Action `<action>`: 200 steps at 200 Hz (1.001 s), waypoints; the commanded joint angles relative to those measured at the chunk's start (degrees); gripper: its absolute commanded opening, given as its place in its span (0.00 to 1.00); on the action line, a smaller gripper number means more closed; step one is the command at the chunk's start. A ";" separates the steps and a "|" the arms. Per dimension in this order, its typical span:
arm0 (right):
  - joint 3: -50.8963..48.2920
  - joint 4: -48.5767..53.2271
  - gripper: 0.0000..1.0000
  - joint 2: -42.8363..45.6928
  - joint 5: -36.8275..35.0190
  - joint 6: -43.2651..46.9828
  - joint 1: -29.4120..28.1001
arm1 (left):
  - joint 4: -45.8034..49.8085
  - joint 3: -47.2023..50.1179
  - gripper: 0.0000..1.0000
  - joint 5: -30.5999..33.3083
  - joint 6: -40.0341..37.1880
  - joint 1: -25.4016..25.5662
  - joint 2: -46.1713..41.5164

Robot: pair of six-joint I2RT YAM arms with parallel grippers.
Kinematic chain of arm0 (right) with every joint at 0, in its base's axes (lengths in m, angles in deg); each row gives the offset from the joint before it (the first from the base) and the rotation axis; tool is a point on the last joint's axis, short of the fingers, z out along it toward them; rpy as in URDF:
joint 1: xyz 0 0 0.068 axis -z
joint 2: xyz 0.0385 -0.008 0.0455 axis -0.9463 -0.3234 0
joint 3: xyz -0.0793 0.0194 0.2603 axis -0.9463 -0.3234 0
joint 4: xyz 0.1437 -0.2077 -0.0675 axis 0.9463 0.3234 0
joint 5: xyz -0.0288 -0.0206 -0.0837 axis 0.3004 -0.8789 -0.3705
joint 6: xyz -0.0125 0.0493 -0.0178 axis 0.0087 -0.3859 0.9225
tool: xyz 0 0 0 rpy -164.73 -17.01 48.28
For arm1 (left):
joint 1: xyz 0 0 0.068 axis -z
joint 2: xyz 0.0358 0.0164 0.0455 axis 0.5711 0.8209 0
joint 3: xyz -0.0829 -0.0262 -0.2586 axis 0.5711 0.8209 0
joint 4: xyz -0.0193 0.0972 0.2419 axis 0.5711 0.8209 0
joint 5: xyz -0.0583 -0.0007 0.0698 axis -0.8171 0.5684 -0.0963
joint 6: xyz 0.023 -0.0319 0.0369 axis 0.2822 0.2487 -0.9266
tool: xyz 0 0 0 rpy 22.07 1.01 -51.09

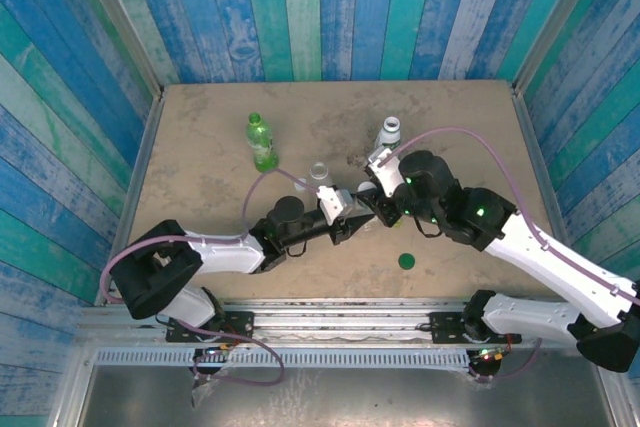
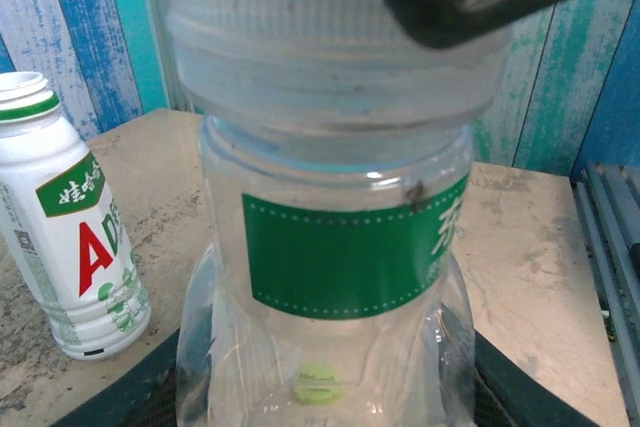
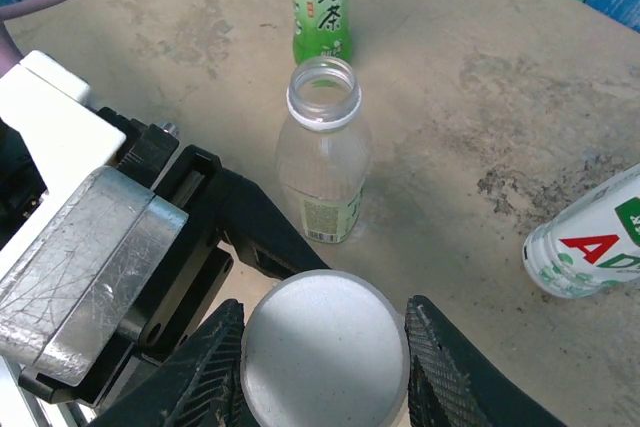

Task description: Screw on the bottle caps

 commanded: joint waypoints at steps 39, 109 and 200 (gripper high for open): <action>-5.58 -4.33 0.74 10.54 7.37 11.93 0.96 | -4.48 0.90 0.50 -11.47 -0.92 -1.88 -1.98; -0.38 3.60 0.71 8.33 21.38 23.82 2.68 | -1.56 0.71 0.51 -19.79 -4.15 -2.15 -4.13; -0.05 5.51 0.41 4.63 23.97 23.00 6.01 | -1.54 0.85 0.51 -19.55 -4.36 -2.15 -4.54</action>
